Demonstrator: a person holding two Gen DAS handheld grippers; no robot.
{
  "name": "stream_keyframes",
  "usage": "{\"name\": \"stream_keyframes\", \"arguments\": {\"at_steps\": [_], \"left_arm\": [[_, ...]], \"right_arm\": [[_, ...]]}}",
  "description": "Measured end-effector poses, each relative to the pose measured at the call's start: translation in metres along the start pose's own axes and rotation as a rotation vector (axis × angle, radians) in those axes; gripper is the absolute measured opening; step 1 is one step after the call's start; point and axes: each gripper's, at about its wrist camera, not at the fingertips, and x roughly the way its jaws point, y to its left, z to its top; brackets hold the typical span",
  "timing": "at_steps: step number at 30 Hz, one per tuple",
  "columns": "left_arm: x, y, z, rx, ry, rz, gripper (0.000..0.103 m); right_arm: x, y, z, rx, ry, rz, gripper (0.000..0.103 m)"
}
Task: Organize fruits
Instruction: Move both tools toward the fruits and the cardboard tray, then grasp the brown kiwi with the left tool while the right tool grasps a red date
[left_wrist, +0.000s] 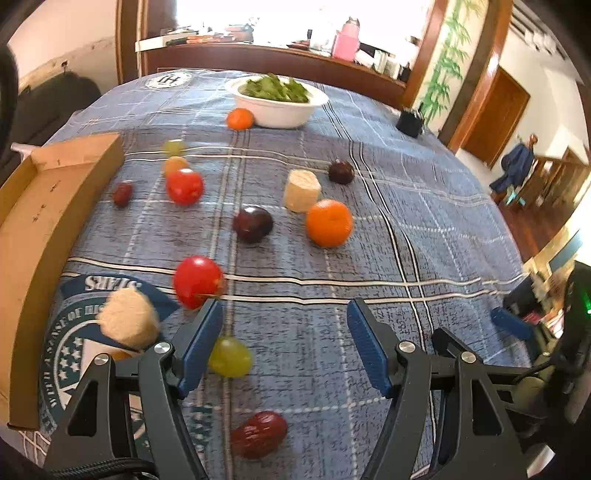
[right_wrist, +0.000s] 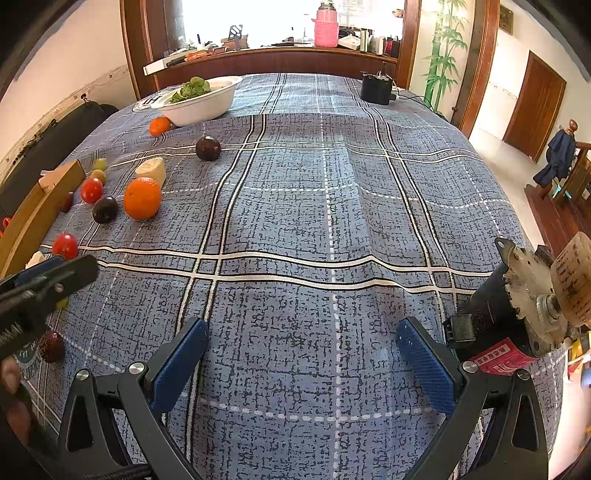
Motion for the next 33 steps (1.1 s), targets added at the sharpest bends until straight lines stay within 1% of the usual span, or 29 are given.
{"name": "stream_keyframes", "arguments": {"at_steps": [2,3,4,5,8,9,10,13,18,20,21,23,24,25,26,27,28,29,31,32,33], "left_arm": [[-0.011,0.005,0.001,0.024,-0.027,0.012,0.069],[-0.019,0.008,0.002,0.044,-0.057,0.01,0.069],[-0.026,0.01,0.002,0.059,-0.091,0.026,0.069],[-0.032,0.012,0.004,0.067,-0.104,0.046,0.069],[-0.048,0.014,0.01,0.098,-0.138,0.041,0.069],[-0.052,0.015,0.012,0.121,-0.15,0.052,0.069],[-0.056,0.017,0.011,0.142,-0.16,0.08,0.069],[-0.065,0.027,0.006,0.149,-0.149,0.099,0.069],[-0.081,0.042,-0.01,0.09,-0.128,0.118,0.069],[-0.085,0.045,-0.017,0.076,-0.116,0.126,0.069],[-0.087,0.047,-0.02,0.067,-0.107,0.125,0.069],[-0.091,0.051,-0.024,0.053,-0.093,0.127,0.069],[-0.093,0.053,-0.026,0.048,-0.084,0.133,0.069],[-0.095,0.055,-0.027,0.046,-0.081,0.135,0.069],[-0.098,0.057,-0.029,0.045,-0.079,0.143,0.069],[-0.1,0.06,-0.031,0.044,-0.078,0.155,0.069],[-0.102,0.061,-0.033,0.043,-0.079,0.164,0.069],[-0.105,0.063,-0.035,0.041,-0.079,0.17,0.069],[-0.109,0.067,-0.04,0.036,-0.073,0.183,0.069],[-0.11,0.07,-0.041,0.032,-0.071,0.186,0.069],[-0.112,0.072,-0.044,0.027,-0.07,0.188,0.069]], "right_arm": [[0.0,0.0,0.0,0.0,0.0,0.0,0.103],[0.0,0.0,0.0,0.0,0.0,0.0,0.103],[0.0,0.0,0.0,0.0,0.0,0.0,0.103],[0.0,0.0,0.0,0.0,0.0,0.0,0.103],[0.0,0.0,0.0,0.0,0.0,0.0,0.103],[0.0,0.0,0.0,0.0,0.0,0.0,0.103],[0.0,0.0,0.0,0.0,0.0,0.0,0.103],[0.0,0.0,0.0,0.0,0.0,0.0,0.103],[-0.001,0.002,0.0,-0.001,0.002,-0.006,0.103],[-0.007,0.003,-0.001,-0.008,0.021,-0.032,0.097],[-0.017,0.006,0.0,-0.015,0.012,-0.055,0.097],[-0.038,0.006,0.001,0.015,-0.046,-0.058,0.097],[-0.051,0.007,-0.001,0.069,-0.079,-0.029,0.098],[-0.064,0.004,-0.001,0.141,-0.106,0.049,0.098],[-0.071,0.004,0.001,0.19,-0.108,0.137,0.098],[-0.077,0.005,0.005,0.233,-0.085,0.228,0.098],[-0.08,0.008,0.009,0.239,-0.072,0.242,0.098],[-0.087,0.015,0.013,0.217,-0.077,0.207,0.098],[-0.1,0.028,0.017,0.149,-0.114,0.089,0.098],[-0.105,0.033,0.019,0.116,-0.134,0.048,0.098],[-0.11,0.038,0.021,0.085,-0.153,0.028,0.098]]}}
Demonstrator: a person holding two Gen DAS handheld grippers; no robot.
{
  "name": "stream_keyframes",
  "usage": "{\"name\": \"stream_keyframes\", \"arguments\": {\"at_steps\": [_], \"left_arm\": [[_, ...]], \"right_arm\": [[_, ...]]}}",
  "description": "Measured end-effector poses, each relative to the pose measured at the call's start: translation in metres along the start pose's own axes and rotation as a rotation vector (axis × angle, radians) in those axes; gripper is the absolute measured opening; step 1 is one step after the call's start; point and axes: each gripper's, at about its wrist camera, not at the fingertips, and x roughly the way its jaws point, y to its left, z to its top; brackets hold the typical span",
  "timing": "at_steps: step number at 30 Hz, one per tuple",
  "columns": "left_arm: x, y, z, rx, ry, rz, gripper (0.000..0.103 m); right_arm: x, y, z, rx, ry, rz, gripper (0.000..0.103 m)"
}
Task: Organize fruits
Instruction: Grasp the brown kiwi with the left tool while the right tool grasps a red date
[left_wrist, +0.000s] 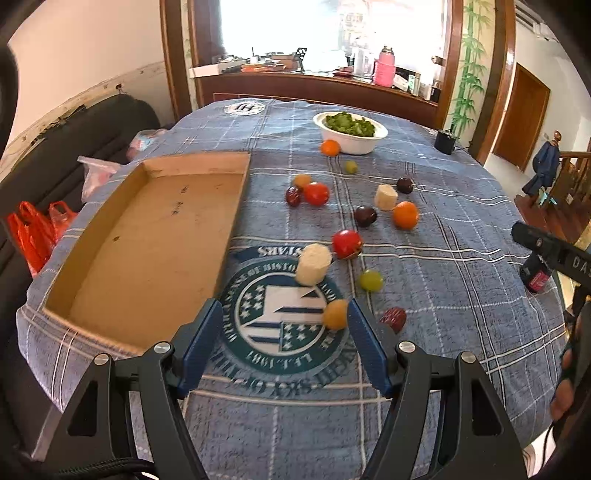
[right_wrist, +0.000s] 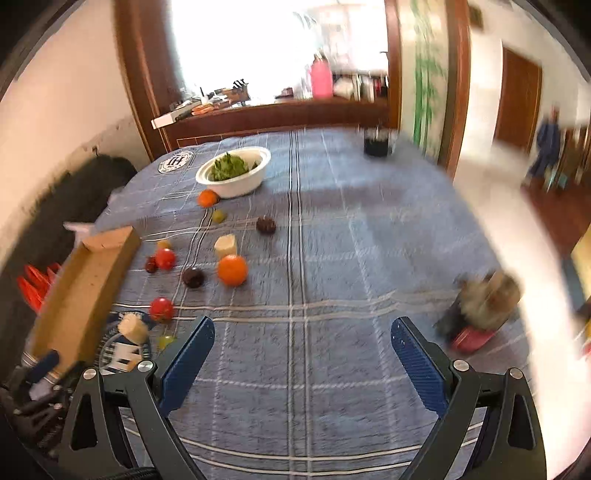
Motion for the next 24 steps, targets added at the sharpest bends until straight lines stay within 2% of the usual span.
{"name": "stream_keyframes", "arguments": {"at_steps": [9,17,24], "left_arm": [[-0.003,-0.001,-0.007,0.015,0.017,0.002,0.069],[-0.003,-0.003,-0.013,0.019,0.028,0.0,0.069],[-0.004,-0.005,-0.017,0.031,0.034,0.003,0.069]], "right_arm": [[-0.025,0.014,-0.007,-0.097,-0.03,-0.097,0.098],[-0.033,0.017,-0.014,-0.124,-0.052,-0.115,0.098],[-0.031,0.016,-0.02,-0.127,-0.032,-0.111,0.098]]}}
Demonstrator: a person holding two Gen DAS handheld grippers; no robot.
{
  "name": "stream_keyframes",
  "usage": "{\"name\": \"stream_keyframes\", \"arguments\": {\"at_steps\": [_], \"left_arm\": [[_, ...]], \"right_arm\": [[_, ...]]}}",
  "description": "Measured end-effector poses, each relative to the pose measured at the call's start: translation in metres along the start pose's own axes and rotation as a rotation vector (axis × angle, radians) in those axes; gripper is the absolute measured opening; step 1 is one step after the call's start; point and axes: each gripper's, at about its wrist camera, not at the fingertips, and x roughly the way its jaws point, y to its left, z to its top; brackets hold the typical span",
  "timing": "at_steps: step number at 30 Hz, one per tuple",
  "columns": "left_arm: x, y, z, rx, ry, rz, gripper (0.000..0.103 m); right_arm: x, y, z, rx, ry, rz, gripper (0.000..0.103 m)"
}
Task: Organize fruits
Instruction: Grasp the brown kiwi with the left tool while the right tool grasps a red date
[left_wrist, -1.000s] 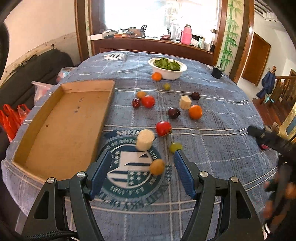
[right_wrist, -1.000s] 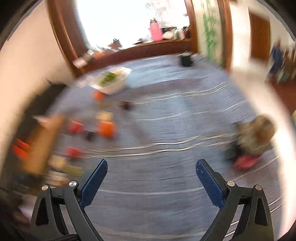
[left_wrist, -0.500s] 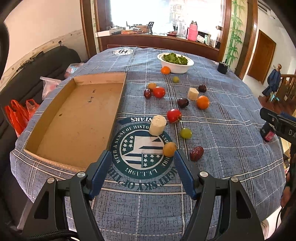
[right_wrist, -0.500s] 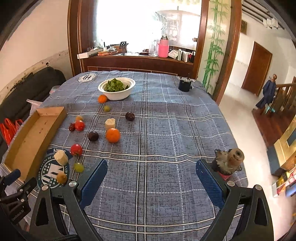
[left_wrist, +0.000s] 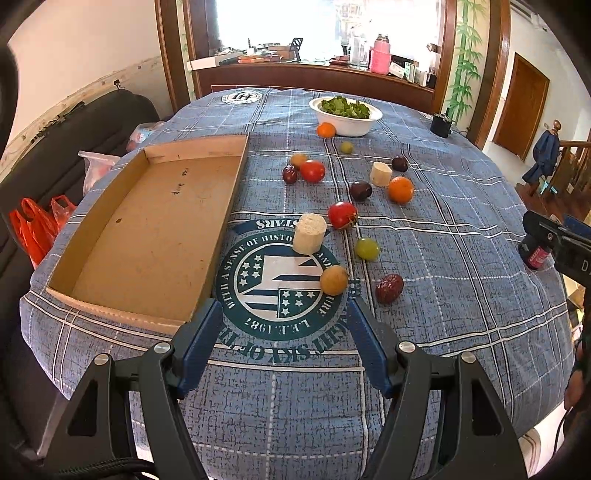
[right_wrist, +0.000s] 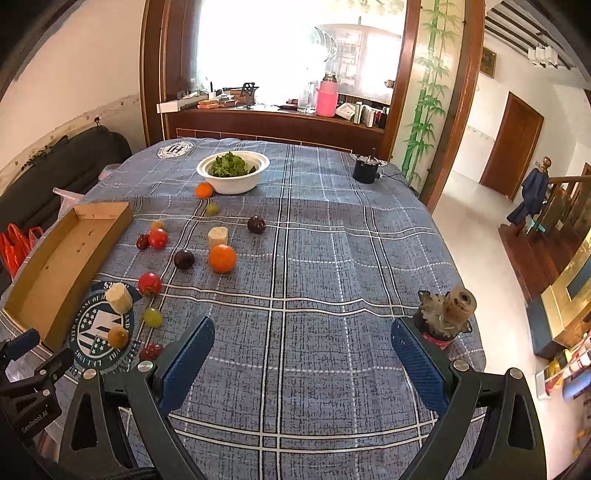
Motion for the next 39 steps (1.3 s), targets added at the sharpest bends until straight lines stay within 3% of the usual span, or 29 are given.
{"name": "stream_keyframes", "arguments": {"at_steps": [8,19,21,24,26,29,35,39], "left_arm": [[-0.001,0.003,-0.003,-0.003,0.001,-0.002,0.069],[0.009,0.018,-0.006,-0.037,0.037,-0.013,0.069],[0.013,0.018,-0.005,-0.038,0.046,-0.014,0.069],[0.018,0.015,-0.001,-0.031,0.063,-0.048,0.069],[0.023,0.01,0.003,-0.024,0.07,-0.072,0.069],[0.033,0.003,0.009,-0.01,0.085,-0.069,0.069],[0.046,0.006,0.012,-0.007,0.113,-0.07,0.069],[0.056,0.004,0.015,-0.016,0.141,-0.102,0.069]], "right_arm": [[0.0,0.002,-0.003,-0.011,0.004,0.005,0.098],[0.01,0.015,-0.012,-0.037,0.047,0.13,0.097],[0.013,0.019,-0.013,-0.04,0.043,0.211,0.092],[0.023,0.027,-0.017,-0.056,0.076,0.323,0.075],[0.034,0.034,-0.021,-0.074,0.111,0.391,0.057],[0.052,0.049,-0.029,-0.09,0.171,0.474,0.045],[0.07,0.092,-0.038,-0.204,0.197,0.547,0.04],[0.089,0.11,-0.042,-0.258,0.199,0.526,0.041]]}}
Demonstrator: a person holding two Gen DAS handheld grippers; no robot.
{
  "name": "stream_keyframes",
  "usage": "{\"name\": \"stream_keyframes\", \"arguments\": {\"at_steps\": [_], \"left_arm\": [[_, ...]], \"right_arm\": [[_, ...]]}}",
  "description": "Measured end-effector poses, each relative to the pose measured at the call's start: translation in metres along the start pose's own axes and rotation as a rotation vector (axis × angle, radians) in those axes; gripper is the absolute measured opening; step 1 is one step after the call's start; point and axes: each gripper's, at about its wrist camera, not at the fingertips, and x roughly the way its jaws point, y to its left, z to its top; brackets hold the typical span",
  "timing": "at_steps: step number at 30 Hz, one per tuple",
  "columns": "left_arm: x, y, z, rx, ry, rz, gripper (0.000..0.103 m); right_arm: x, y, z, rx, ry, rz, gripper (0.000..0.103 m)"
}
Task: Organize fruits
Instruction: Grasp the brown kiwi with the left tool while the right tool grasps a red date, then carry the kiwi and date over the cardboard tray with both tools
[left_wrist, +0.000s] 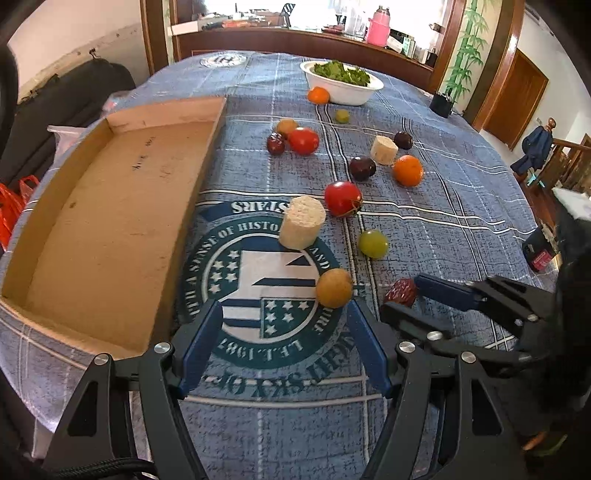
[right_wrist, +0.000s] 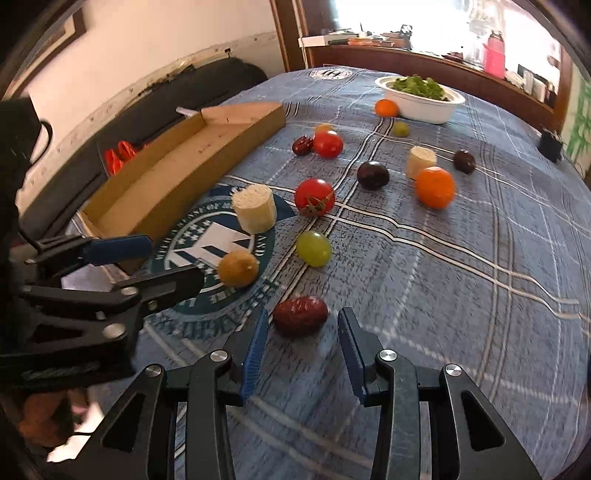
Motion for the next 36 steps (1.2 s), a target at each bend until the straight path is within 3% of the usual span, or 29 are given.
{"name": "stream_keyframes", "arguments": {"at_steps": [2,8,10,12,13,20,36], "left_arm": [[0.006,-0.005,0.004,0.013,0.012,-0.018,0.069],[0.024,-0.022,0.012,0.031,0.037,-0.039,0.069],[0.029,-0.029,0.011,0.046,0.044,-0.048,0.065],[0.032,-0.034,0.009,0.067,0.035,-0.013,0.032],[0.033,-0.036,0.009,0.079,0.025,0.006,0.023],[0.018,-0.022,0.01,0.049,0.012,0.001,0.022],[-0.054,0.019,0.011,0.0,-0.157,0.209,0.022]], "right_arm": [[0.0,-0.002,0.0,-0.004,-0.013,0.023,0.033],[-0.02,-0.033,-0.008,0.099,-0.025,0.047,0.032],[-0.031,-0.042,-0.012,0.129,-0.042,0.041,0.032],[-0.041,-0.049,-0.015,0.156,-0.053,0.033,0.032],[-0.046,-0.051,-0.015,0.162,-0.059,0.028,0.032],[-0.068,-0.05,-0.011,0.164,-0.094,0.02,0.032],[-0.074,-0.004,0.013,0.102,-0.144,0.11,0.032]]}}
